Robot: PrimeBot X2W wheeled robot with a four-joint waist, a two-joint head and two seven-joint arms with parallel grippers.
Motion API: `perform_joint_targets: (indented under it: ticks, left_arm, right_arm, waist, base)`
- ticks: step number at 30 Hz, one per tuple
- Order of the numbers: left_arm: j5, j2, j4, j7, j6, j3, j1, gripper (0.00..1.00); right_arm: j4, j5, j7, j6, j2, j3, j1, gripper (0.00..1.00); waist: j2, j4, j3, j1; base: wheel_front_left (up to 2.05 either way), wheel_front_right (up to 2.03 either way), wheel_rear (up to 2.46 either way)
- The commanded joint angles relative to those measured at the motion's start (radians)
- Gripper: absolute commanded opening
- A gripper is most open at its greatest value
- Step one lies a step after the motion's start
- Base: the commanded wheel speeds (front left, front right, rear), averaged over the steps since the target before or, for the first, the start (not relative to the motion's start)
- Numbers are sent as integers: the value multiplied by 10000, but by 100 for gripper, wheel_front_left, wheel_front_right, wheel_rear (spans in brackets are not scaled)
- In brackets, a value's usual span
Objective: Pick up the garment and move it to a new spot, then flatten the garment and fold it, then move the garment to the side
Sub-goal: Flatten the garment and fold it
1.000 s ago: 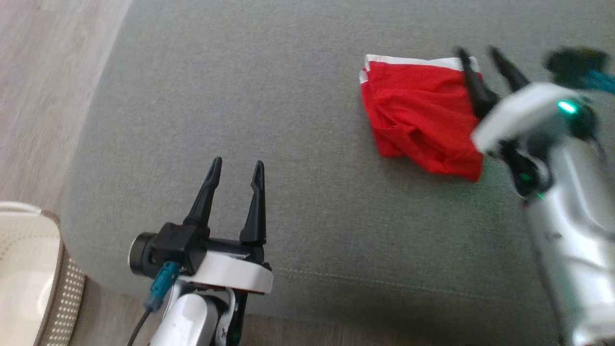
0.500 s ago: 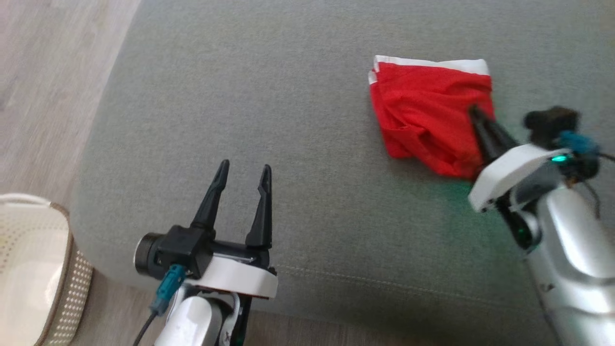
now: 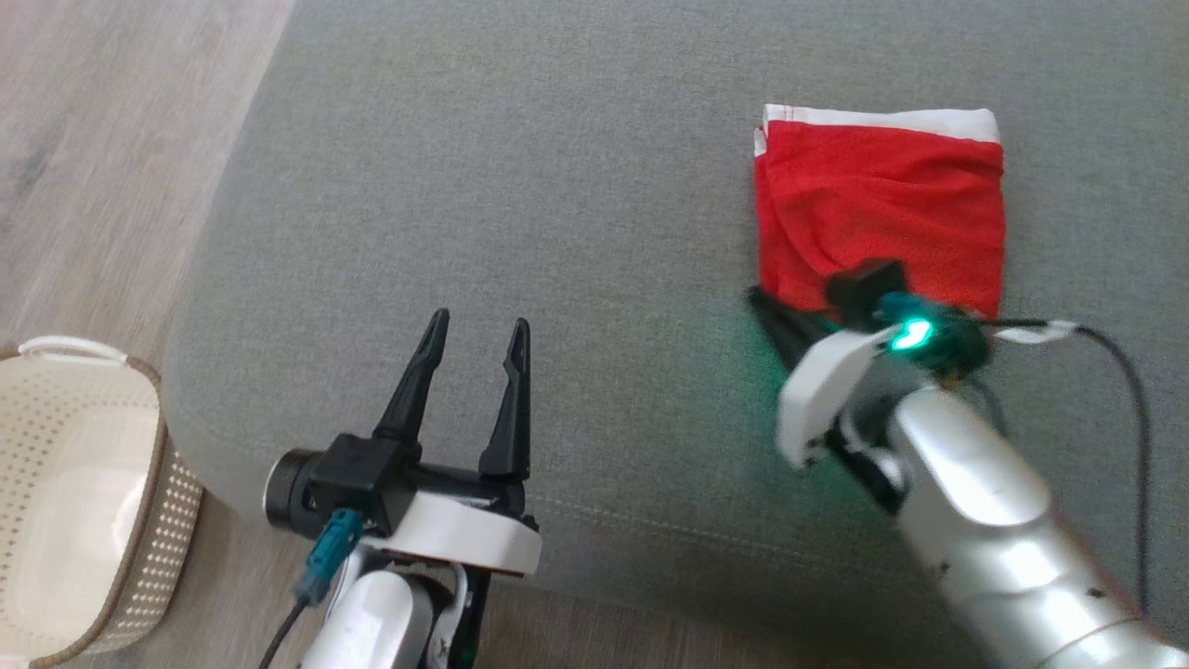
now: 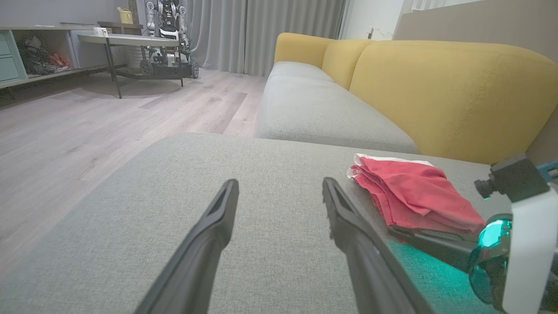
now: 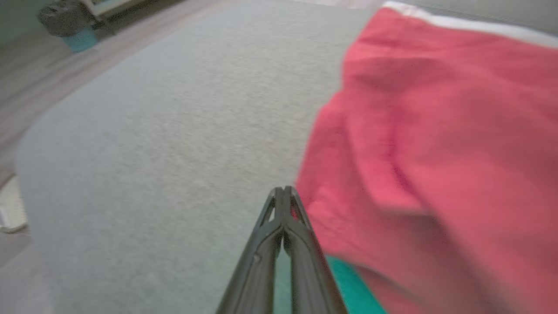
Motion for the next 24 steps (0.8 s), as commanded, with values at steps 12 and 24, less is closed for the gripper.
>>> perform_joint_targets:
  ticks: [12, 24]
  left_arm:
    - [-7, -1, -331, -53, 83, 453, -161, 100]
    - [155, -1, -580, -53, 103, 1040, 577, 100]
  right_arm:
    - [-1552, 1773, -944, -2, 213, 1653, 808, 100]
    - [-4210, -508, -1934, -2, 417, -2313, 2871, 100]
  waist:
    - [0, -598, -489, 0]
    - [0, -1453, -1486, 0]
  base:
    - [0, 0, 0]
    - [0, 0, 0]
